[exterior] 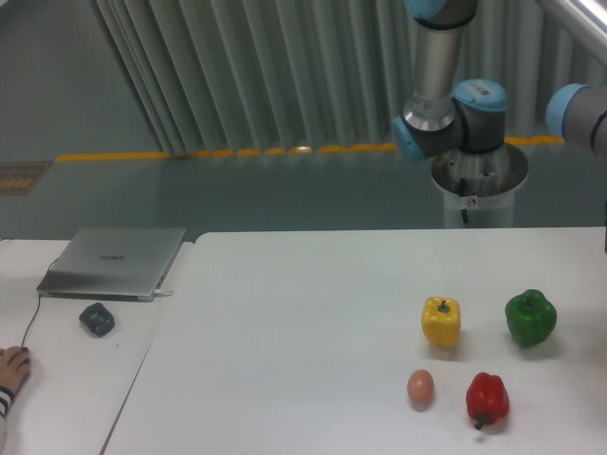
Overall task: Place the green peppers in a basket
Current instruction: 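Move the gripper in over the green bell pepper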
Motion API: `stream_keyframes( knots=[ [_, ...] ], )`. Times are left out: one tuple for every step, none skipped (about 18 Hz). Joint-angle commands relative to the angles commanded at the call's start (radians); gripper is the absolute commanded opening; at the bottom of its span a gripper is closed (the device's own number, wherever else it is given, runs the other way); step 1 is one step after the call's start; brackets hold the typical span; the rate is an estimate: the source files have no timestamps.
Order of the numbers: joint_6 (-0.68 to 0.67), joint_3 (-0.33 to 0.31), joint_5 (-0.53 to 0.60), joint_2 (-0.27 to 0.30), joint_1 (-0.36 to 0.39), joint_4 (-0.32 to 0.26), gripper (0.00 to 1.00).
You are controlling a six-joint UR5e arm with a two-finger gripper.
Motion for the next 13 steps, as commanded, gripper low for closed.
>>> stream_keyframes(
  knots=[
    [0.003, 0.0, 0.0, 0.0, 0.0, 0.0, 1.0],
    [0.002, -0.002, 0.0, 0.0, 0.0, 0.0, 1.0],
    [-0.001, -0.005, 0.0, 0.0, -0.002, 0.0, 1.0],
    [-0.003, -0.008, -0.002, 0.0, -0.002, 0.002, 1.0],
    [-0.005, -0.009, -0.005, 0.0, -0.003, 0.002, 1.0],
    [-0.017, -0.012, -0.014, 0.0, -0.003, 0.0, 1.0],
    [-0.044, -0.027, -0.043, 0.0, -0.005, 0.005, 1.0],
    [-0.076, -0.044, -0.089, 0.0, 0.0, 0.009, 1.0],
    [-0.104, -0.06, -0.136, 0.0, 0.009, 0.012, 1.0],
    [-0.115, -0.072, -0.161, 0.0, 0.02, 0.014, 1.0],
    [-0.115, -0.072, -0.158, 0.002, 0.026, 0.012, 1.0],
    [-0.118, -0.072, -0.156, 0.003, 0.026, 0.012, 1.0],
    [-0.121, -0.072, -0.156, 0.003, 0.026, 0.012, 1.0]
  ],
)
